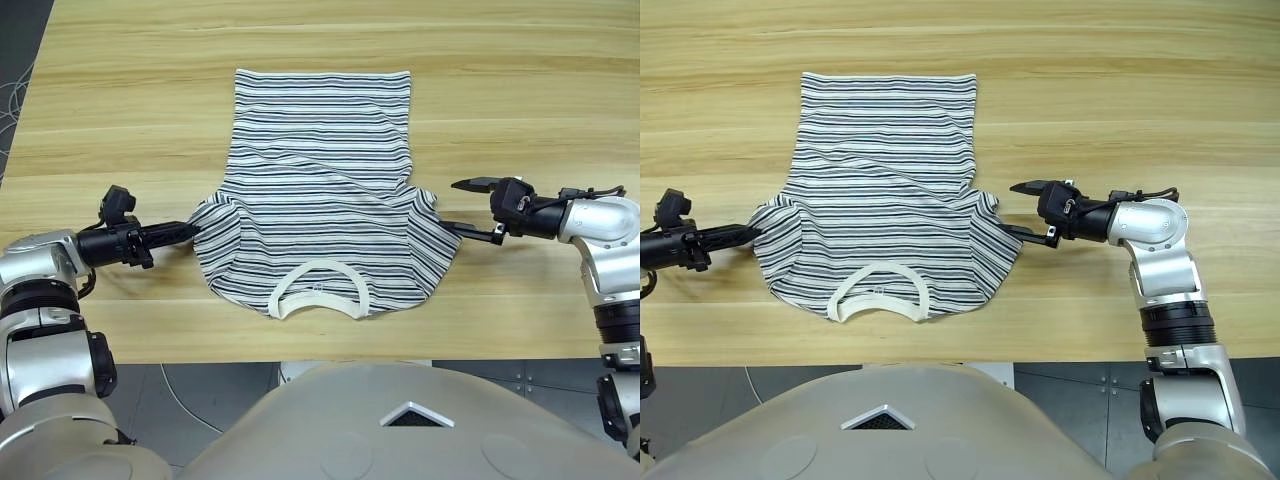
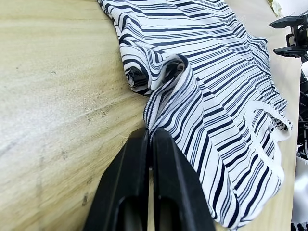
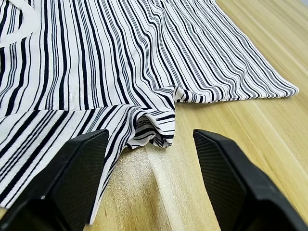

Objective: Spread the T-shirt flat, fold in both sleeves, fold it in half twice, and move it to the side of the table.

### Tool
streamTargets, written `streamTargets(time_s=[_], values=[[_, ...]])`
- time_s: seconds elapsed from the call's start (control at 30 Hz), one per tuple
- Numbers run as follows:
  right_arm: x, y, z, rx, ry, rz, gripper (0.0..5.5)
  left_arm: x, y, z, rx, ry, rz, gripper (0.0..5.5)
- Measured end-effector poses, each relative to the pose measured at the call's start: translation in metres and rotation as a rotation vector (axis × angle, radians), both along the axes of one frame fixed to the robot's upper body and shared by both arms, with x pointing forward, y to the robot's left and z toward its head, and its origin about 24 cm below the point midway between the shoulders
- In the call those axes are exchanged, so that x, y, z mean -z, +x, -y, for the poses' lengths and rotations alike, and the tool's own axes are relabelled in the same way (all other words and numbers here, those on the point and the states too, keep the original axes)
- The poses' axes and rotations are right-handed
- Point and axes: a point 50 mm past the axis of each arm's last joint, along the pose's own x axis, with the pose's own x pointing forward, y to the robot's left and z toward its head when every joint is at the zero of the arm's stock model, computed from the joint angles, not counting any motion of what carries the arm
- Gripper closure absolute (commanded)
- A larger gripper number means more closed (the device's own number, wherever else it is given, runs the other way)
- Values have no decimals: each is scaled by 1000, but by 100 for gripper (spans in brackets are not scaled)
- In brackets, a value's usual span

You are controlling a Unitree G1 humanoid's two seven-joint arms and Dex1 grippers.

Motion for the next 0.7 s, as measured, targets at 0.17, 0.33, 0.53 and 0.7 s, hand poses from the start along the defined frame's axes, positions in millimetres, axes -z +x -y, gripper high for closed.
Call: streamTargets(time_s=[0.17,0.33,0.53,0.7], values=[[0,0,0,-1,-4,0,226,-13,6,4,82,-10,36,537],[-1,-1,-1,-2,-4,7,226,-11,-4,9,153,15,1,537],[0,-4,-3,10,0,6,226,-22,-17,7,191,43,-30,537],[2,-4,-6,15,12,10,226,-31,-11,11,198,32,-1,537]])
